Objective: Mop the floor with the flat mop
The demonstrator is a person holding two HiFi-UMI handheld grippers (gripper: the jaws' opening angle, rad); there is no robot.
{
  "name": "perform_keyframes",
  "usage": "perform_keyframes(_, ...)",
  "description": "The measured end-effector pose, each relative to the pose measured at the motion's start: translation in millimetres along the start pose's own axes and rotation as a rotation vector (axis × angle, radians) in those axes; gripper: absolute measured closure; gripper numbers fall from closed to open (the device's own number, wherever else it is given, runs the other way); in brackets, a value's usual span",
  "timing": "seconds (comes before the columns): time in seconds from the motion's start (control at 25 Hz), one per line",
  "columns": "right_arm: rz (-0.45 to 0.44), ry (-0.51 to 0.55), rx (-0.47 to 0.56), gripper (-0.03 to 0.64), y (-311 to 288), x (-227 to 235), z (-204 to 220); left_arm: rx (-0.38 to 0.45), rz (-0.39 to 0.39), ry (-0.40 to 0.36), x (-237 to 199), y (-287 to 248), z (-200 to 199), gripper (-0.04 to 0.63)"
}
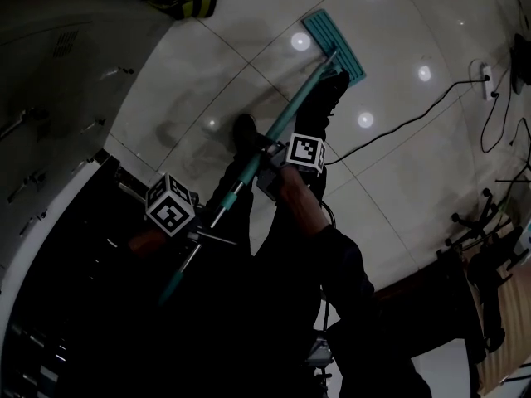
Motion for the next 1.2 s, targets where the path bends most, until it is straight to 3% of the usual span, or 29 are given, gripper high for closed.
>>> perform_keyframes(0.16, -0.001, 0.003, 0.031, 0.517, 20.1, -14.1, -55.1, 0.051, 0.045, 0.000, 12.0, -14.0, -55.0, 0.431)
perform_keyframes(0.32, -0.002, 0.007, 0.085, 0.519, 51.9, -37.9, -136.2, 0.058, 0.056, -0.033, 30.3, -39.1, -136.0, 0.431)
perform_keyframes(0.56, -0.032, 0.011, 0.128, 0.520, 113.8, -74.5, -283.7, 0.035, 0.055, -0.064, 63.6, -83.4, -288.3, 0.431)
perform_keyframes(0.68, -0.059, 0.008, 0.167, 0.520, 146.0, -90.1, -362.8, 0.065, 0.105, -0.088, 79.2, -102.4, -373.2, 0.431)
perform_keyframes(0.8, -0.040, 0.033, 0.179, 0.518, 177.5, -100.4, -428.4, 0.037, 0.155, -0.136, 94.4, -126.7, -442.3, 0.431)
perform_keyframes(1.0, -0.015, 0.085, 0.174, 0.515, 201.2, -110.8, -496.3, 0.011, 0.137, -0.068, 96.9, -141.0, -500.6, 0.448)
perform_keyframes(1.2, -0.010, 0.106, 0.154, 0.517, 201.3, -106.7, -509.9, 0.000, 0.056, -0.067, 83.5, -140.2, -510.7, 0.469)
Point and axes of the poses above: the fingertips, and each gripper's own axes: y backward along the fingers, x to its right, z out of its underside, the point moved 8 cm from there along y, backward along the fingers, and after that the axes turned 2 degrees about y, right-handed, at the moved point
